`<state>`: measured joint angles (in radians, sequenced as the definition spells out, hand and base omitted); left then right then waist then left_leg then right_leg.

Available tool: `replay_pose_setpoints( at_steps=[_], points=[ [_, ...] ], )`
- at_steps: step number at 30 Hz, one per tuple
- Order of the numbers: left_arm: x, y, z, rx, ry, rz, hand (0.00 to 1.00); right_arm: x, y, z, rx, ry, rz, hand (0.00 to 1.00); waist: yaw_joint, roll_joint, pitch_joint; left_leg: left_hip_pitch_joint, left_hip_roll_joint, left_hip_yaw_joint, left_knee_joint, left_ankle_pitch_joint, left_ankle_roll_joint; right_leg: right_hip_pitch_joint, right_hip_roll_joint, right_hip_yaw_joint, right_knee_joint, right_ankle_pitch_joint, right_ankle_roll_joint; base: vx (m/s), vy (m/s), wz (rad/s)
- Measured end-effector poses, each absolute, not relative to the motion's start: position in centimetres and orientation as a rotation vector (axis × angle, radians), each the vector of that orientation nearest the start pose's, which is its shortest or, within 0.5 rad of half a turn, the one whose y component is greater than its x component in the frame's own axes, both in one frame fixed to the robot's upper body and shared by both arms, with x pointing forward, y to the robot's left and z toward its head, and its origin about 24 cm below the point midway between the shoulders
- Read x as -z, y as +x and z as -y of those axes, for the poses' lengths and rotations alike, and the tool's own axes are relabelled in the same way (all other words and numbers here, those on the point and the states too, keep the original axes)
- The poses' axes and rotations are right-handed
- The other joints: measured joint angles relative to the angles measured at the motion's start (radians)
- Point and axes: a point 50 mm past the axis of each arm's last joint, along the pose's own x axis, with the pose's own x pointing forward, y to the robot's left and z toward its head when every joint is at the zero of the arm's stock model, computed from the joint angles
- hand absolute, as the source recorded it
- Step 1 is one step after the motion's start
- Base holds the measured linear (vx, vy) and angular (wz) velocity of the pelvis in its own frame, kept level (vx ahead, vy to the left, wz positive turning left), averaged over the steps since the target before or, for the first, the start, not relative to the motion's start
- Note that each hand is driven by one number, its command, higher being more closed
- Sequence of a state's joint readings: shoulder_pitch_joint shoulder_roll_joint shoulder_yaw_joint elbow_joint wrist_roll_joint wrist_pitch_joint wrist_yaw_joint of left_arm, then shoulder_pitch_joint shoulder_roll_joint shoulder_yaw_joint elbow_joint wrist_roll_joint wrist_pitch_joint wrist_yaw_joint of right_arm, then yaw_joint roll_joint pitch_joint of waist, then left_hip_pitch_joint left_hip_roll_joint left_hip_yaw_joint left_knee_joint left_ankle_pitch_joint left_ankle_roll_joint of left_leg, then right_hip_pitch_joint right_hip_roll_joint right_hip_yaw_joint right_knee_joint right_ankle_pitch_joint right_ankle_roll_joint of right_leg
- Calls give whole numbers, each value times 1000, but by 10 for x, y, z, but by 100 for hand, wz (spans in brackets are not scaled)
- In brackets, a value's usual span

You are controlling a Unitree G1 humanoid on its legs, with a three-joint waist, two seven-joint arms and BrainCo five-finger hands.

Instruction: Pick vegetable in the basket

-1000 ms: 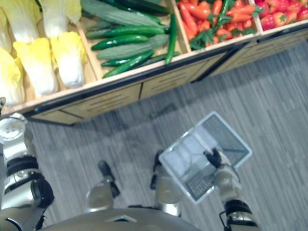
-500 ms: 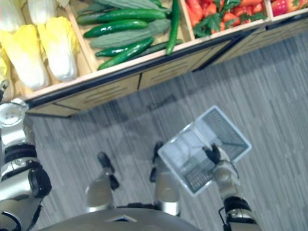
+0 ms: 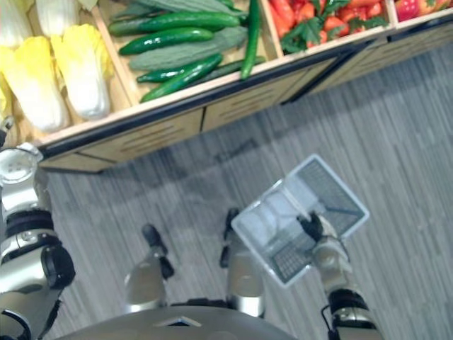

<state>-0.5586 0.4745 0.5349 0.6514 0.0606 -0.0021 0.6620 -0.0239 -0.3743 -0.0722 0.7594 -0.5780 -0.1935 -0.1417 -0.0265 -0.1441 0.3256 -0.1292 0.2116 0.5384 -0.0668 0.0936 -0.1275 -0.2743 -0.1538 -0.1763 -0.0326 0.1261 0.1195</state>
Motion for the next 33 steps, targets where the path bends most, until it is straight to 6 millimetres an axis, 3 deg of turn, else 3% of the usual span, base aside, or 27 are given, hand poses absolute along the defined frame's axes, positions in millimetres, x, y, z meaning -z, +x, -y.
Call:
replay_pose_setpoints(
  at_steps=[10,11,17,23,30,33],
  points=[
    [-148,303,-396,-1184,221,16,0,66,207,274,31,-879,-502,100,0,-21,25,-24,3,6,0,1,0,-21,9,15,-35,35,-5,-3,-10,-4],
    [-150,305,-397,-1178,234,11,100,66,208,273,25,-881,-498,100,0,-23,27,-26,3,7,0,1,0,-22,10,16,-40,38,-6,8,-17,-7],
    [-161,309,-401,-1136,341,-22,100,64,213,268,-4,-873,-480,100,1,-31,36,-28,4,8,0,1,0,-25,12,19,-43,43,-8,3,-5,-1],
    [-184,313,-408,-1104,388,-23,100,62,219,260,-36,-850,-450,100,1,-50,45,-42,0,8,-1,9,1,-35,10,23,-54,63,-10,0,0,0],
    [-181,317,-405,-1060,400,-44,100,63,218,258,-59,-847,-454,100,-1,-54,47,-21,-1,7,-1,12,3,-13,9,24,-58,69,-13,0,0,0],
    [-170,323,-390,-1038,324,-15,100,64,218,256,-70,-851,-454,100,0,-54,47,-7,-4,6,-1,12,3,1,6,24,-58,69,-13,0,0,0]
  ],
)
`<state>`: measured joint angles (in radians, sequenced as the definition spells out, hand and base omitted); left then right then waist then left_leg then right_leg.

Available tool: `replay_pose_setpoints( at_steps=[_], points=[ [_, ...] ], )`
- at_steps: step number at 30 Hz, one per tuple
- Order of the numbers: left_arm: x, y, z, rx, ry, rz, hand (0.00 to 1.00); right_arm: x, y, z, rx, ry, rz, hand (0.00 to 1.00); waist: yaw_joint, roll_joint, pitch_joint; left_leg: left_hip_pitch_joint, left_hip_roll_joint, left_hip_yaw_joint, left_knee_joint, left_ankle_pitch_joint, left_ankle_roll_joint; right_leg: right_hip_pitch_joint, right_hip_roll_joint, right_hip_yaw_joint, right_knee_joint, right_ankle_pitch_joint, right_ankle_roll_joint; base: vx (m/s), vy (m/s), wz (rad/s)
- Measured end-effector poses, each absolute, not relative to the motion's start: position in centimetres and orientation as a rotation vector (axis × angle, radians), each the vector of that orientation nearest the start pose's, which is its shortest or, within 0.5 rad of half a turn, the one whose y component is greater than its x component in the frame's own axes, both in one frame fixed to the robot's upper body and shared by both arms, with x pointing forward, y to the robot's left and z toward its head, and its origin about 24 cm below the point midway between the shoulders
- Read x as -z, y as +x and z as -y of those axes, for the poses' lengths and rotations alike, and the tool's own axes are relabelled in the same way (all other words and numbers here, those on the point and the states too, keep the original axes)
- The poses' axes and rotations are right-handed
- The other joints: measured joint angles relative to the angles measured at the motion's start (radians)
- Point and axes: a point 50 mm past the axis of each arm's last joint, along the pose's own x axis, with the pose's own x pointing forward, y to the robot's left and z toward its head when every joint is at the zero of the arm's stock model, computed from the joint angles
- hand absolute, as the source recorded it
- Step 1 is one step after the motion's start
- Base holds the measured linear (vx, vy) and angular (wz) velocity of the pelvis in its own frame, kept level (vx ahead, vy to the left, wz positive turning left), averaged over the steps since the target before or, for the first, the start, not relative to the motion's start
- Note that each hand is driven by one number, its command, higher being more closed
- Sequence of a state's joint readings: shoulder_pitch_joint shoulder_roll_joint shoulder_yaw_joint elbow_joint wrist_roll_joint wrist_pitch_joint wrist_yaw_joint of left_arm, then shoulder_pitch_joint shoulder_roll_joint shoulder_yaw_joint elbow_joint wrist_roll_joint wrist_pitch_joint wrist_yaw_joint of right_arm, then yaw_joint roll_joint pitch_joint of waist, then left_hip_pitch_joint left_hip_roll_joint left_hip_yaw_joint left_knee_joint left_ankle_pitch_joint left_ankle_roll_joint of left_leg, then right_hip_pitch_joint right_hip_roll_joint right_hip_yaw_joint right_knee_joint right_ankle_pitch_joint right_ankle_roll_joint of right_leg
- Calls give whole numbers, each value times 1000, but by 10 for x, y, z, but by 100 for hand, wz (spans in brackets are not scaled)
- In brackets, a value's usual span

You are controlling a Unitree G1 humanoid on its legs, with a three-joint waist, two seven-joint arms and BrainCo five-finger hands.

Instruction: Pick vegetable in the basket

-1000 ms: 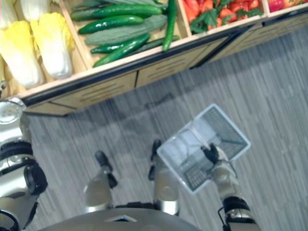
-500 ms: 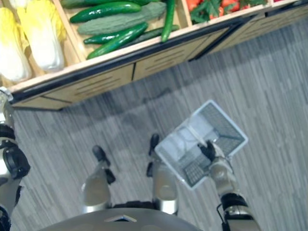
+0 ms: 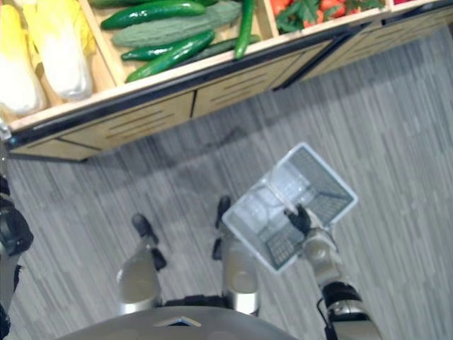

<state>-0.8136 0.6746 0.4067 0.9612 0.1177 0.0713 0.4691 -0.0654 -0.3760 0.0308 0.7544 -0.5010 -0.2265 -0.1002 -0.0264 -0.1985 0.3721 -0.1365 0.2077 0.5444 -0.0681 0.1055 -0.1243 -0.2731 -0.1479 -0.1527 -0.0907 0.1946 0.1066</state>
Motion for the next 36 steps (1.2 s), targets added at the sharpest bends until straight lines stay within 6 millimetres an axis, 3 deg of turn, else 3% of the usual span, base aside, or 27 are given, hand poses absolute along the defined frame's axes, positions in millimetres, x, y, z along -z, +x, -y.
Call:
replay_pose_setpoints(
  at_steps=[7,11,17,20,26,31,36],
  points=[
    [-142,314,-338,-992,135,193,100,67,216,255,-76,-861,-471,100,1,6,-3,34,-11,-9,-1,-1,0,36,-12,-2,0,1,2,3,0,1],
    [-127,304,-326,-1018,58,218,100,69,213,257,-55,-844,-484,100,0,12,-6,54,-12,-11,-3,-1,1,55,-12,-3,0,-1,3,0,0,0],
    [-73,282,-304,-1051,-46,82,100,79,194,269,-8,-851,-569,100,0,56,-60,80,-17,-12,-20,-2,0,74,-14,-4,2,-5,9,0,0,0],
    [-56,272,-303,-1092,-95,22,100,83,188,271,7,-839,-595,100,-1,62,-76,91,-17,-12,-24,-2,-1,83,-14,-4,3,-6,11,0,0,0],
    [-51,257,-315,-1205,-157,10,100,89,177,273,13,-827,-635,100,0,63,-107,95,-19,-14,-26,-2,-2,84,-15,-3,6,-7,11,0,0,0],
    [-75,249,-322,-1278,-185,140,100,95,167,275,24,-818,-672,100,0,64,-131,107,-19,-28,-26,0,-1,104,-16,-14,5,-7,11,13,-6,5],
    [-90,243,-316,-1308,-220,229,100,99,158,282,81,-782,-715,100,0,73,-163,109,-23,-35,-26,0,-1,109,-21,-20,6,-7,12,3,-2,5]
  ],
)
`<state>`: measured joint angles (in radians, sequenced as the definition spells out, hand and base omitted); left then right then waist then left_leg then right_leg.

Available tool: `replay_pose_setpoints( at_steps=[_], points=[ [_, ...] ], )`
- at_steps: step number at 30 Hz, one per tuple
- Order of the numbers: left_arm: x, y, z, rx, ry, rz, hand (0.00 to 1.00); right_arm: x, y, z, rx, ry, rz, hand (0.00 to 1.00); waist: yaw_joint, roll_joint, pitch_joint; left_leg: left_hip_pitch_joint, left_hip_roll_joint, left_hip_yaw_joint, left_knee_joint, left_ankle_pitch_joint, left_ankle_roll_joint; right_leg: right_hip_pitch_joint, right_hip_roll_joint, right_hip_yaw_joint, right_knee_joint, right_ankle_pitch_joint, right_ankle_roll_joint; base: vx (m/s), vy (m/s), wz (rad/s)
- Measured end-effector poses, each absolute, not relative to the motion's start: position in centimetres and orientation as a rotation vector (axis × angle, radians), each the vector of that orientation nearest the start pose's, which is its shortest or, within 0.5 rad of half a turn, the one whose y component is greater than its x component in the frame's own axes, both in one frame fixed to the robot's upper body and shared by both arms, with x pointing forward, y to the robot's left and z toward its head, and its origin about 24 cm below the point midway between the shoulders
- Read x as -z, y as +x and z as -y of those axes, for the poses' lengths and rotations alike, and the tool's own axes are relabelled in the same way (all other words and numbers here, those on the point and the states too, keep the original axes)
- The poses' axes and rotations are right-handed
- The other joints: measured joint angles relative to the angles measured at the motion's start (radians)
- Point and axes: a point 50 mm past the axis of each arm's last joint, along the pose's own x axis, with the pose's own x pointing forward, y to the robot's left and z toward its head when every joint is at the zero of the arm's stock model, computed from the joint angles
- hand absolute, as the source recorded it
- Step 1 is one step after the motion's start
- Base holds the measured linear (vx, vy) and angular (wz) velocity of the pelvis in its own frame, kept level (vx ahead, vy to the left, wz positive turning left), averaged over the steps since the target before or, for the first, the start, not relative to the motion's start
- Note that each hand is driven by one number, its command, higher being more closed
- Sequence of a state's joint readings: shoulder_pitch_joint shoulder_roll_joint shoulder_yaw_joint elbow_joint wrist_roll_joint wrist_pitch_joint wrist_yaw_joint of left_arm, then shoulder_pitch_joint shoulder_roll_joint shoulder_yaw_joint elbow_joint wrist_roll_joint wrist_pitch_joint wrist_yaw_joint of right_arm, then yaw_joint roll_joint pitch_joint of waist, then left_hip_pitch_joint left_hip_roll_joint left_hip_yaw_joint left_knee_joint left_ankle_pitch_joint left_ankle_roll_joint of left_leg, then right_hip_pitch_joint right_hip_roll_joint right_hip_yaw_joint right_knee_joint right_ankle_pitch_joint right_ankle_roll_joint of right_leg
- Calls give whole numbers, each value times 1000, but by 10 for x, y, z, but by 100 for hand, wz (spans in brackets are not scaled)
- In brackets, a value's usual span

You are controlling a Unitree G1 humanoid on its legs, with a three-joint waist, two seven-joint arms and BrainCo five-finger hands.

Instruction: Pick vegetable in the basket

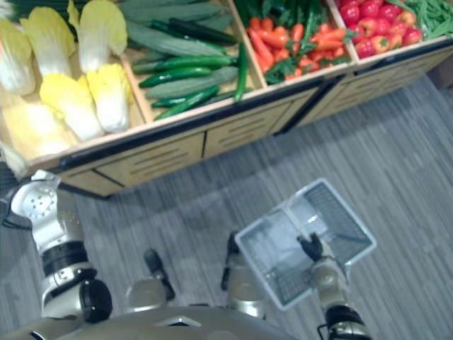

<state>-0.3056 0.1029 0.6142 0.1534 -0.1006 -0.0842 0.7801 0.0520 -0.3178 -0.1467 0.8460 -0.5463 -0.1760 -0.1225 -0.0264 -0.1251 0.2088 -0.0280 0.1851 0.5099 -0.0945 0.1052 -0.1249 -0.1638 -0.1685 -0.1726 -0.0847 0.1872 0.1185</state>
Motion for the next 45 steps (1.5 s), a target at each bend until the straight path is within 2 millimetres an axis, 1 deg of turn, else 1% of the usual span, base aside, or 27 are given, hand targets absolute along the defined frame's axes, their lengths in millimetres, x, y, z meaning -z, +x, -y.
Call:
replay_pose_setpoints(
  at_steps=[2,4,8,9,12,14,15,17,19,21,22,23,25,26,27,28,30,33,35,36,37,38,40,41,43,44,45],
  points=[
    [-91,238,-310,-1302,-194,244,100,101,151,285,107,-760,-737,100,0,13,-15,15,-2,-2,-1,-2,-2,15,-3,-2,2,-5,4,0,0,0],
    [-92,237,-306,-1288,-174,252,100,101,148,288,121,-752,-747,100,0,18,-27,15,-4,-3,-2,-3,-4,16,-4,-3,2,-5,5,0,0,0],
    [-110,236,-293,-1211,-71,344,100,104,140,295,169,-712,-782,100,0,27,-50,35,-6,2,-7,-8,-11,31,-6,3,2,-9,10,-4,-1,-3],
    [-111,235,-290,-1192,-59,354,100,104,138,296,174,-710,-786,100,-1,28,-59,35,-7,2,-7,-9,-11,30,-7,4,2,-13,14,-1,-3,-5],
    [-115,237,-276,-1074,24,374,100,103,136,300,179,-716,-792,100,-2,31,-79,43,-11,11,-8,-10,-12,31,-9,15,2,-13,15,0,-2,-9],
    [-112,238,-264,-980,62,366,100,99,138,306,170,-728,-792,100,-2,33,-91,51,-13,25,-8,-14,-14,30,-9,23,1,-13,16,-5,-2,-18],
    [-109,238,-257,-922,82,355,100,95,140,312,169,-744,-788,100,-1,36,-95,59,-15,33,-8,-16,-15,31,-10,34,1,-12,17,2,-4,-24],
    [-106,240,-248,-823,110,343,100,88,146,321,168,-773,-773,100,-3,39,-96,74,-16,52,-8,-20,-20,31,-9,51,1,-10,20,0,-7,-30],
    [-101,242,-234,-687,152,334,100,71,156,336,178,-838,-730,100,-5,47,-108,92,-19,84,-9,-27,-23,27,-6,81,1,-6,26,4,-10,-39],
    [-99,240,-225,-593,183,331,100,59,162,345,168,-890,-703,100,-9,54,-116,107,-21,100,-9,-32,-26,30,-4,100,2,-5,27,25,-11,-34],
    [-98,239,-217,-507,204,333,100,51,168,349,153,-927,-678,100,-15,58,-124,119,-22,118,-9,-37,-29,30,-2,117,2,-4,29,24,-13,-39],
    [-97,239,-210,-431,220,337,100,43,175,352,136,-957,-652,100,-27,64,-135,128,-23,131,-9,-41,-32,29,0,129,2,-4,30,27,-13,-40],
    [-98,240,-203,-348,233,345,100,34,184,354,106,-1001,-618,100,-28,68,-137,154,-24,163,-9,-49,-36,31,7,162,3,-2,33,13,-15,-52],
    [-97,241,-196,-276,249,343,100,26,191,356,90,-1028,-598,100,-30,75,-142,170,-26,186,-9,-55,-38,30,12,185,4,-1,34,-1,-15,-58],
    [-96,241,-194,-252,255,342,100,23,194,357,81,-1042,-592,100,-32,78,-144,176,-28,196,-9,-58,-40,29,13,195,4,0,35,-9,-13,-55],
    [-95,241,-189,-194,268,341,100,17,202,358,63,-1072,-576,100,-43,84,-147,190,-31,219,-9,-63,-43,27,16,217,5,1,37,-12,-8,-41],
    [-95,240,-183,-117,291,349,100,9,213,357,39,-1115,-548,100,-51,89,-150,209,-34,248,-8,-72,-47,26,22,246,6,3,40,-24,-6,-48],
    [-93,240,-173,26,271,337,100,0,224,356,19,-1152,-513,100,-52,94,-153,243,-34,303,-8,-83,-56,26,38,295,7,5,42,-34,-2,-55],
    [-87,237,-155,183,261,315,100,-10,232,353,-4,-1190,-473,100,-52,104,-159,265,-30,341,-8,-94,-64,26,49,325,8,5,42,-36,2,-45],
    [-86,236,-150,226,248,308,100,-12,234,351,-6,-1196,-459,100,-52,107,-161,272,-30,353,-4,-97,-65,26,53,331,9,6,43,-37,16,-47],
    [-87,231,-138,312,218,311,100,-17,238,346,-14,-1203,-425,100,-50,111,-163,280,-26,379,-2,-102,-69,26,63,348,13,6,43,-30,22,-37],
    [-90,229,-133,351,200,320,100,-20,240,344,-19,-1206,-406,100,-51,112,-164,285,-24,387,-2,-104,-70,26,67,353,14,6,43,-37,24,-45],
    [-105,224,-109,511,155,391,100,-33,250,329,-44,-1220,-308,100,-50,113,-164,294,-4,427,33,-128,-81,25,85,377,17,6,42,-29,11,-37],
    [-109,223,-104,550,142,407,100,-37,253,323,-55,-1225,-277,100,-49,113,-164,292,8,437,61,-141,-84,25,87,382,18,6,41,-6,-5,-39],
    [-121,220,-88,664,97,461,100,-49,261,304,-108,-1251,-176,100,-47,125,-164,290,54,467,147,-184,-91,25,103,400,28,10,36,-1,-29,-42],
    [-127,217,-78,743,61,485,100,-56,265,290,-146,-1260,-108,100,-49,139,-165,290,84,481,198,-212,-100,24,117,402,34,9,36,-16,-43,-36],
    [-129,215,-75,774,63,498,100,-58,266,285,-164,-1264,-84,100,-49,143,-166,291,95,491,217,-222,-103,23,122,404,35,9,36,-22,-36,-33]
  ],
)
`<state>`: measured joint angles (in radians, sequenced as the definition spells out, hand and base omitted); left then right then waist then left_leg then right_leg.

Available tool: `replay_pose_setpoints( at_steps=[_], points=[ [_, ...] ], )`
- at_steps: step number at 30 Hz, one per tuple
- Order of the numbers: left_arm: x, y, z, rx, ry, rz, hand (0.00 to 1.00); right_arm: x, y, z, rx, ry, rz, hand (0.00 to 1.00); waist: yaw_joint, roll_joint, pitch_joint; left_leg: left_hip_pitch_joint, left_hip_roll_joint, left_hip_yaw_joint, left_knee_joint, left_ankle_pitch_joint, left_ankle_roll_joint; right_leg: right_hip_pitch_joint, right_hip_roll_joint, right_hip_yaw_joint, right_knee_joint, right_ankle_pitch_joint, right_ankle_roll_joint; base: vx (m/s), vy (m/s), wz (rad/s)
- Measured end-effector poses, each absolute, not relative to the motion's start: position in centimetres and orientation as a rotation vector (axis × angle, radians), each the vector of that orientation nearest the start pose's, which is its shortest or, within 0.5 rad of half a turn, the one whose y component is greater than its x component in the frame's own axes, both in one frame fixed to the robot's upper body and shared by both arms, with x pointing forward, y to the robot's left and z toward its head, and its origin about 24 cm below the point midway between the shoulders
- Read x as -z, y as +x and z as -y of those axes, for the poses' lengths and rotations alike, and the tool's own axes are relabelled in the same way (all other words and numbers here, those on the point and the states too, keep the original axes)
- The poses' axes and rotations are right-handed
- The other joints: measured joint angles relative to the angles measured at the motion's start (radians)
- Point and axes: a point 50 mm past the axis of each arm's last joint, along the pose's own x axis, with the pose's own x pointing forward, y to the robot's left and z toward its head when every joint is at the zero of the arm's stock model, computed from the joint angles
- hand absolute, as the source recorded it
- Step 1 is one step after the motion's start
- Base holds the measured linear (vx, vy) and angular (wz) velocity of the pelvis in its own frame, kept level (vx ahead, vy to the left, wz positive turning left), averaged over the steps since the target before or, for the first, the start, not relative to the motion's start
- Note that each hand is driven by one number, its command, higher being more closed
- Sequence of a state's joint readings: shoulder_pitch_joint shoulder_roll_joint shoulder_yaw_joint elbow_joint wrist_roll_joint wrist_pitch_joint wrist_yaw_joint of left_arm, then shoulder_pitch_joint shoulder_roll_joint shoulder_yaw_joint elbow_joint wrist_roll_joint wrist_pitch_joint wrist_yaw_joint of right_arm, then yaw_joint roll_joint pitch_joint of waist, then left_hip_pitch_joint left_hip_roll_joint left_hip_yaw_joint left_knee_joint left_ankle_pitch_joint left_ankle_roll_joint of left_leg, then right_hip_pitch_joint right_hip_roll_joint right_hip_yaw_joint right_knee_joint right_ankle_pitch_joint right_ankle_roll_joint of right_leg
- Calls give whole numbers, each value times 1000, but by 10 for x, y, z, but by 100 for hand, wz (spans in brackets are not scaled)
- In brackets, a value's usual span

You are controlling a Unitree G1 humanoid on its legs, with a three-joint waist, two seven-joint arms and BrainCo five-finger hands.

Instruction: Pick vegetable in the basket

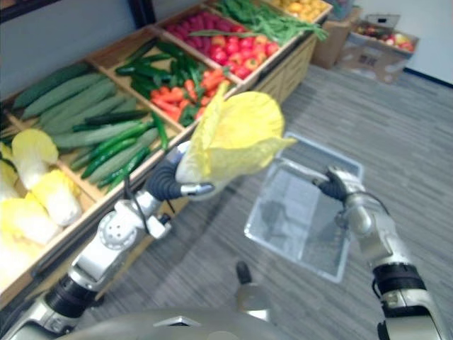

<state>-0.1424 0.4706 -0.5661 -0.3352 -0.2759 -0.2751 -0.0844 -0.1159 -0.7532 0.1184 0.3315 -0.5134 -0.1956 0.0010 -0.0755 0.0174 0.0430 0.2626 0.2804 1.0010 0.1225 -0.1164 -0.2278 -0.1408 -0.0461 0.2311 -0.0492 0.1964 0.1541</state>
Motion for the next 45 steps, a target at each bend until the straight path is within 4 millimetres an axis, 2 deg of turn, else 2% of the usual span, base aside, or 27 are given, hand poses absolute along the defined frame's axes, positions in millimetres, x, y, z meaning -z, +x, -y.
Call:
replay_pose_setpoints(
  at_steps=[5,11,15,22,24,30,34,37,45],
  points=[
    [-129,199,-51,981,34,494,100,-76,276,253,-306,-1340,74,100,0,18,5,-17,59,35,108,-53,-12,-20,27,27,13,0,-1,-49,-14,-20],
    [-118,185,-39,1143,43,428,100,-94,282,228,-432,-1424,204,100,1,20,11,-19,95,62,178,-87,-16,-33,42,44,34,-5,-7,-86,-7,-11],
    [-116,180,-34,1185,44,420,100,-101,282,219,-495,-1488,263,100,0,27,23,-20,99,67,189,-97,-20,-37,43,46,39,-7,-9,-63,-7,-3],
    [-108,171,-26,1268,50,388,100,-112,286,215,-527,-1536,297,100,1,27,44,-37,118,80,219,-101,-21,-60,49,47,53,-7,-10,-42,-13,-1],
    [-104,173,-27,1262,66,375,100,-115,287,213,-526,-1538,312,100,-1,27,44,-40,121,81,224,-102,-22,-62,49,47,54,-6,-10,-15,-8,1],
    [-72,187,-28,1214,209,280,100,-124,288,197,-568,-1544,376,100,-2,25,46,-43,125,82,231,-104,-22,-62,48,44,55,-6,-10,-37,-12,2],
    [-56,201,-13,1134,286,254,100,-131,287,187,-588,-1533,417,100,0,16,52,-44,124,77,231,-104,-21,-58,43,38,55,-6,-10,-31,-5,5],
    [-51,213,-3,1073,347,256,100,-133,289,179,-591,-1502,437,100,-3,1,61,-43,124,75,231,-103,-21,-56,42,37,55,-6,-10,-39,-8,2],
    [-34,242,8,964,520,206,100,-133,296,180,-567,-1443,407,100,-5,-9,80,-43,105,57,212,-99,-12,-45,28,29,49,-7,-10,-23,1,5]
  ],
)
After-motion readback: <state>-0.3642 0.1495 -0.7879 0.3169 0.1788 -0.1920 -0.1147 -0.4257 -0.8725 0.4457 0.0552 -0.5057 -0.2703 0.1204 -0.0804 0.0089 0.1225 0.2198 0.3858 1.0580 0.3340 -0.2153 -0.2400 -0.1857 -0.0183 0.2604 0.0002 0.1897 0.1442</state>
